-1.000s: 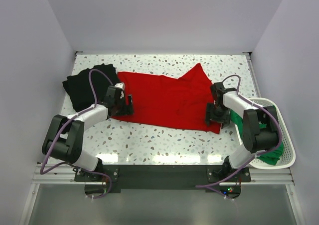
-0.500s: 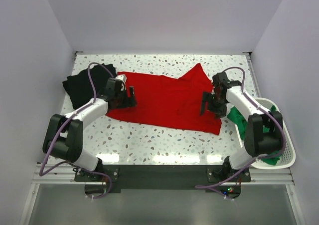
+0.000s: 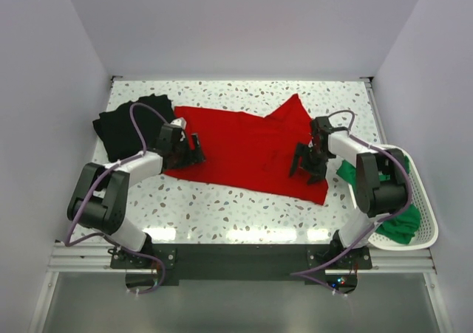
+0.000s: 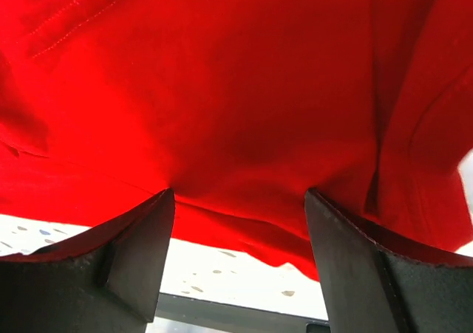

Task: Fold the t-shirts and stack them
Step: Fold the tshirt

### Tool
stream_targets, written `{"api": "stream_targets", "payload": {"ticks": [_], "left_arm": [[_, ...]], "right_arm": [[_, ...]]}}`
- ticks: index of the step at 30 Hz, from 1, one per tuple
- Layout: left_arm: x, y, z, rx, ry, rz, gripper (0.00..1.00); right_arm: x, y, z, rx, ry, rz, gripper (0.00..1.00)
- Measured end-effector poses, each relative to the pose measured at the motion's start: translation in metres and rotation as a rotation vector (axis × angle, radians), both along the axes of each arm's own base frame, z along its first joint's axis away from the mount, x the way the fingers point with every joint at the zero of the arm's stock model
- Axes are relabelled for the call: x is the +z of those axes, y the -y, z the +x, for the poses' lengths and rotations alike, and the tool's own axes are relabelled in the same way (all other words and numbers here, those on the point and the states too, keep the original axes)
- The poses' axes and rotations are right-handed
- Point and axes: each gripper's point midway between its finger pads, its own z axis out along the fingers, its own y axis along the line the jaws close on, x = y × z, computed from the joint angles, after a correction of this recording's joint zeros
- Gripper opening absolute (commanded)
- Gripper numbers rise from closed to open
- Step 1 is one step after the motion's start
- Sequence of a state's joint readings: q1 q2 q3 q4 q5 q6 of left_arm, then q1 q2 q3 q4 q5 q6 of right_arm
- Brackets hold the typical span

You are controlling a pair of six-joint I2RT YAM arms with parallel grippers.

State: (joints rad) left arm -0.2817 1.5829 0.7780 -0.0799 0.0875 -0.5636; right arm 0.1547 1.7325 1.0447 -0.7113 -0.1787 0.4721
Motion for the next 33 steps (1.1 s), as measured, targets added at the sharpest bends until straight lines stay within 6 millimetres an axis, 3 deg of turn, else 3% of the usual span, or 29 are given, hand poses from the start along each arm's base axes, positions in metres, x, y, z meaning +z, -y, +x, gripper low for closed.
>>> {"api": "stream_targets", "payload": {"ticks": [3,8,16,20,23,25,29,33], "left_arm": [[0.0,-0.001,-0.007,0.012,0.005,-0.016,0.84],[0.001,-0.003,-0.023,0.05,-0.015,-0.044,0.84],[0.003,-0.003,-0.069,0.095,-0.082,-0.134,0.85],[0.004,-0.006,-0.092,0.103,-0.141,-0.138,0.85],[0.008,-0.009,-0.101,0.108,-0.163,-0.132,0.85],[0.012,-0.009,-0.099,0.104,-0.167,-0.124,0.86],[0.033,-0.003,-0.065,0.085,-0.117,-0.106,0.86],[0.039,0.003,-0.032,0.065,-0.069,-0.089,0.86]], "right_arm": [[-0.001,0.001,-0.01,-0.021,-0.011,0.0,0.74],[-0.002,0.005,-0.044,-0.067,-0.059,-0.004,0.74],[-0.004,0.014,-0.108,-0.122,-0.177,-0.027,0.75],[-0.001,0.02,-0.121,-0.121,-0.22,-0.062,0.75],[0.01,0.02,-0.114,-0.111,-0.214,-0.066,0.75],[0.021,0.018,-0.099,-0.102,-0.172,-0.057,0.75],[0.049,0.012,-0.056,-0.074,-0.038,-0.033,0.76],[0.053,0.009,-0.028,-0.054,0.007,-0.028,0.75]]}}
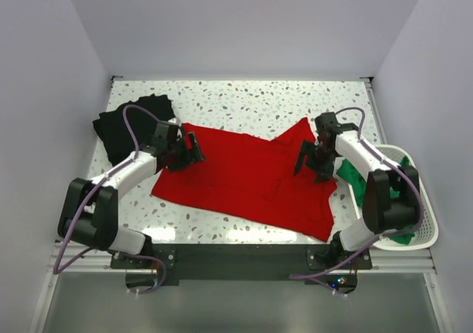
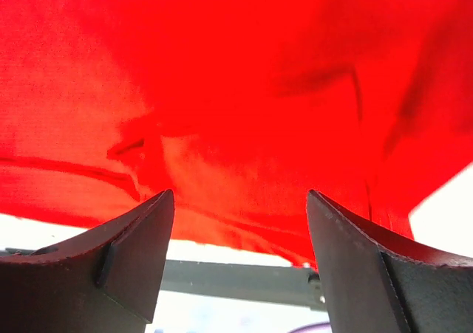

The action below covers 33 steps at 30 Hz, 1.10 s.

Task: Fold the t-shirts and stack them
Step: Fold the tshirt

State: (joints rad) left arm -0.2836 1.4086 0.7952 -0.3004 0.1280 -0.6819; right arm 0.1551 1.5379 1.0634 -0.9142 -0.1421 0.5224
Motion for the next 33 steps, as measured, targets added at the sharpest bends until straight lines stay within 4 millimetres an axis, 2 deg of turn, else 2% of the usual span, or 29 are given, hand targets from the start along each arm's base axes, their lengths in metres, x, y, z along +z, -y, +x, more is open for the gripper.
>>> {"api": "stream_targets", "payload": {"ticks": [2,5,8,10,17,21,24,29,31,33], "left_arm": [[-0.009,0.0,0.008,-0.01,-0.003,0.021,0.86],[-0.027,-0.004,0.007,-0.017,-0.043,0.057,0.86],[-0.039,-0.005,0.004,-0.02,-0.066,0.07,0.86],[-0.039,-0.005,0.005,-0.022,-0.055,0.069,0.86],[-0.038,-0.006,0.001,-0.021,-0.018,0.057,0.86],[-0.032,-0.008,-0.006,-0.021,-0.029,0.06,0.86],[-0.017,-0.006,0.002,-0.021,-0.018,0.057,0.87],[0.033,0.004,0.039,-0.017,0.096,0.027,0.87],[0.048,0.006,0.049,-0.012,0.136,0.02,0.87],[0.055,0.006,0.053,-0.007,0.154,0.02,0.87]], "right_arm": [[-0.011,-0.001,0.007,0.005,-0.018,-0.001,0.75],[-0.031,-0.002,0.008,0.007,-0.062,-0.006,0.75],[-0.047,0.0,0.002,0.007,-0.095,-0.013,0.75],[-0.055,0.001,-0.005,0.005,-0.123,-0.022,0.75],[-0.055,0.009,-0.011,-0.004,-0.135,-0.068,0.75],[-0.044,0.015,-0.012,0.003,-0.142,-0.098,0.75],[-0.014,0.015,0.021,0.006,-0.061,-0.109,0.75],[0.04,0.012,0.107,-0.004,0.169,-0.099,0.69],[0.044,0.014,0.137,-0.015,0.212,-0.11,0.66],[0.037,0.017,0.162,-0.026,0.225,-0.122,0.63]]}}
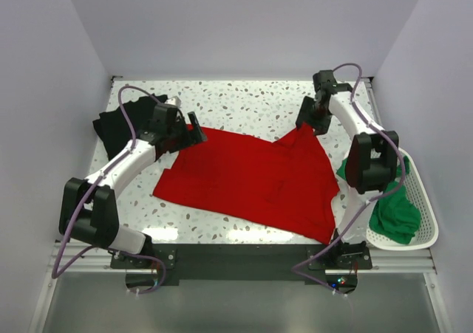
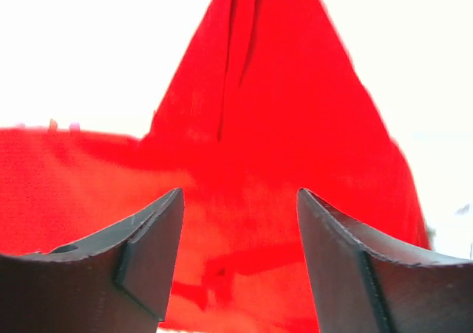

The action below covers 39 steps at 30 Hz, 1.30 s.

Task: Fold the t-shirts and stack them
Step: Fold the tshirt

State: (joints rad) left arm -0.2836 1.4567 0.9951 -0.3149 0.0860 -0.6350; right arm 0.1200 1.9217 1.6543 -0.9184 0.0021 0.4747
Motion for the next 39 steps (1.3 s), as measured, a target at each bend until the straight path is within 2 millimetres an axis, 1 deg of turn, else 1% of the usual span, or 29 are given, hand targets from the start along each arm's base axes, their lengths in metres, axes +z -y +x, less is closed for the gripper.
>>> {"api": "stream_targets", "payload": {"ticks": [3,6,8,10,16,19,22,26,27,29,33,34,36,37,39], "left_arm": [[-0.001,-0.003,-0.003,0.007,-0.009,0.01,0.87],[-0.001,-0.005,-0.005,0.013,-0.011,0.016,0.87],[-0.001,-0.007,-0.009,0.019,-0.013,0.019,0.87],[0.0,-0.009,-0.012,0.028,-0.013,0.02,0.87],[0.003,-0.012,-0.015,0.041,-0.006,0.027,0.88],[0.001,-0.013,-0.016,0.043,-0.012,0.031,0.88],[0.0,-0.014,-0.017,0.043,-0.017,0.034,0.88],[-0.001,-0.014,-0.019,0.044,-0.027,0.037,0.88],[-0.002,-0.015,-0.02,0.044,-0.029,0.039,0.88],[-0.002,-0.015,-0.02,0.046,-0.031,0.041,0.88],[-0.002,-0.016,-0.02,0.048,-0.03,0.042,0.88],[-0.002,-0.016,-0.02,0.048,-0.029,0.042,0.88],[-0.002,-0.016,-0.021,0.049,-0.029,0.043,0.88],[-0.002,-0.016,-0.021,0.048,-0.029,0.043,0.88],[-0.002,-0.017,-0.021,0.049,-0.029,0.044,0.88]], "right_arm": [[-0.025,0.004,0.027,-0.017,-0.012,-0.016,0.59],[-0.049,0.007,0.044,-0.029,-0.022,-0.034,0.58],[-0.061,0.009,0.052,-0.034,-0.018,-0.043,0.57],[-0.064,0.011,0.058,-0.04,-0.001,-0.055,0.57],[-0.05,0.01,0.083,-0.046,0.098,-0.051,0.56],[-0.048,0.009,0.095,-0.046,0.128,-0.048,0.54],[-0.058,0.01,0.104,-0.049,0.127,-0.058,0.53],[-0.079,0.012,0.102,-0.051,0.087,-0.074,0.52],[-0.082,0.013,0.101,-0.053,0.082,-0.077,0.52],[-0.082,0.014,0.103,-0.053,0.089,-0.082,0.52],[-0.082,0.016,0.105,-0.057,0.095,-0.096,0.45],[-0.082,0.017,0.105,-0.057,0.095,-0.098,0.4],[-0.083,0.017,0.105,-0.054,0.096,-0.102,0.34],[-0.084,0.018,0.105,-0.054,0.095,-0.104,0.25],[-0.083,0.018,0.107,-0.049,0.098,-0.106,0.16]]}}
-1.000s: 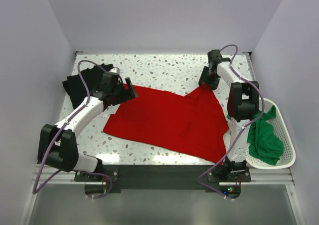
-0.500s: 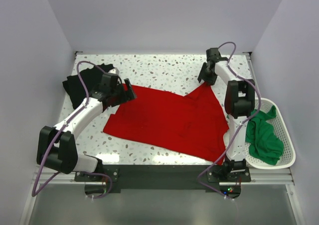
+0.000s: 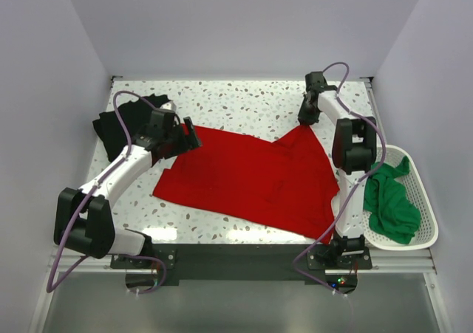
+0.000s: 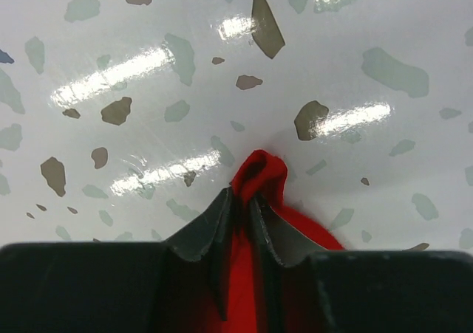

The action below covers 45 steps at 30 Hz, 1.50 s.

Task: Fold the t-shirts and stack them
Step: Fold the tshirt

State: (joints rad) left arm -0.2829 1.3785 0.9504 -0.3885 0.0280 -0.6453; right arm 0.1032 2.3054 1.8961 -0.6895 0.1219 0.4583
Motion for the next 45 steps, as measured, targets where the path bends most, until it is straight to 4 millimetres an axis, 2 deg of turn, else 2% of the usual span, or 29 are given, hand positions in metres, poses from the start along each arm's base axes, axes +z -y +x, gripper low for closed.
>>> {"api": "stream_targets", "payload": {"ticks": [2,7,15,21,28,33,40,45], "left_arm": [[0.0,-0.001,0.0,0.002,0.0,0.003,0.88],[-0.004,-0.003,-0.002,0.003,-0.007,0.017,0.88],[-0.013,-0.012,0.003,-0.002,-0.026,0.093,0.87],[-0.017,-0.012,0.033,-0.028,-0.031,0.162,0.87],[-0.021,-0.007,0.058,-0.065,-0.025,0.2,0.87],[-0.033,-0.004,0.079,-0.081,-0.041,0.226,0.83],[-0.043,-0.001,0.118,-0.078,-0.014,0.27,0.62],[-0.05,-0.003,0.15,-0.058,0.027,0.323,0.52]], "right_arm": [[-0.001,0.0,0.0,0.001,-0.003,-0.001,0.08],[0.0,0.004,-0.001,-0.006,-0.01,-0.021,0.0],[0.0,0.03,-0.018,-0.05,-0.079,-0.114,0.0],[0.005,0.054,-0.042,-0.082,-0.128,-0.159,0.0],[0.013,0.072,-0.05,-0.115,-0.141,-0.172,0.0],[0.011,0.081,-0.056,-0.128,-0.161,-0.19,0.0],[0.012,0.084,-0.065,-0.126,-0.177,-0.195,0.0],[0.017,0.083,-0.068,-0.124,-0.172,-0.186,0.0]]}}
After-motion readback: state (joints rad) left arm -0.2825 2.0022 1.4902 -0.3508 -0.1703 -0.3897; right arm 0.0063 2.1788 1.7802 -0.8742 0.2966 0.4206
